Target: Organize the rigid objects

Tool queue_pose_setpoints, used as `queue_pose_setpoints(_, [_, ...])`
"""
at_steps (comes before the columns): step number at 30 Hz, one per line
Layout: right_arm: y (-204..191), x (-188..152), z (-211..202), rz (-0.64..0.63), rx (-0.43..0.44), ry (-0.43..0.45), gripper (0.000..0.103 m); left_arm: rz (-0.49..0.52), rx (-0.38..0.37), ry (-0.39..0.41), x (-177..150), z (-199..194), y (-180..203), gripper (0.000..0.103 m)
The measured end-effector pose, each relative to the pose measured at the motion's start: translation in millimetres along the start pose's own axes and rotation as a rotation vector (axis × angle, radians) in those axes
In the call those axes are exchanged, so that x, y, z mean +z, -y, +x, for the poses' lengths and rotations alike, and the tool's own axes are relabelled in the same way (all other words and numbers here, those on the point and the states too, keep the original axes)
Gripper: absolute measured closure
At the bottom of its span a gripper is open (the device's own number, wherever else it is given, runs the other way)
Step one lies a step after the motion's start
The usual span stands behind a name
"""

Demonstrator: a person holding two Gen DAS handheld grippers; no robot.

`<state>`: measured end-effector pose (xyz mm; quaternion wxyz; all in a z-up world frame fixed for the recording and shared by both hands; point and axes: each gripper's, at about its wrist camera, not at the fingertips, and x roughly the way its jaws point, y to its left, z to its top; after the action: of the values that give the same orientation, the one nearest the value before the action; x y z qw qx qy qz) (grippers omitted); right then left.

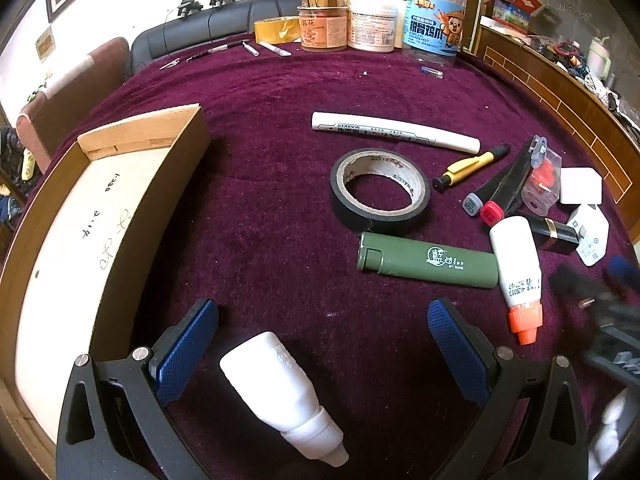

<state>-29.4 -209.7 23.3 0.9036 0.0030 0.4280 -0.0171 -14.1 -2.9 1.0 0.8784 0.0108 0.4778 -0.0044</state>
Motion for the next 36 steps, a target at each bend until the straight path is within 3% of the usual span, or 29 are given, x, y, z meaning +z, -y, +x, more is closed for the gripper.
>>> queue_pose_setpoints(2, [3,0,-27,0.004,-0.019,0.111,0.000,0.000,0.000,0.000,0,0,0,0.001])
queue_pose_setpoints(5, [0,6,-80,-0.018,-0.103,0.376,0.000,0.000,0.000,0.001,0,0,0,0.001])
queue_pose_setpoints(6, [1,9,-94,-0.011,-0.103,0.453,0.000,-0.002,-0.002,0.001,0,0,0,0.001])
queue_pose_setpoints(7, [4,12,-104,0.007,-0.047,0.518,0.000,-0.004,-0.005,0.002,-1,0,0,0.001])
queue_pose_setpoints(8, [8,19,-105,0.025,0.046,0.527,0.000,-0.005,-0.008,0.003,-1,0,-1,0.001])
queue_pose_setpoints(10, [10,44,-80,0.025,0.193,0.366,0.000,-0.006,-0.007,0.006,-1,0,-1,0.001])
queue_pose_setpoints(11, [8,53,-66,0.022,0.198,0.311,0.000,-0.008,-0.007,0.007,0,0,-1,0.001])
queue_pose_setpoints(16, [14,63,-32,0.030,-0.055,0.379,0.001,-0.010,-0.001,0.007,0,1,-1,0.001])
queue_pose_setpoints(22, [50,59,-3,0.158,-0.079,0.315,0.001,-0.020,0.011,0.009,0,1,0,0.001])
queue_pose_setpoints(28, [40,61,5,0.090,-0.195,0.310,0.001,-0.022,0.007,0.010,0,0,0,0.001])
queue_pose_setpoints(36, [39,59,0,0.066,-0.200,0.333,0.001,-0.030,0.032,0.015,0,0,3,0.001])
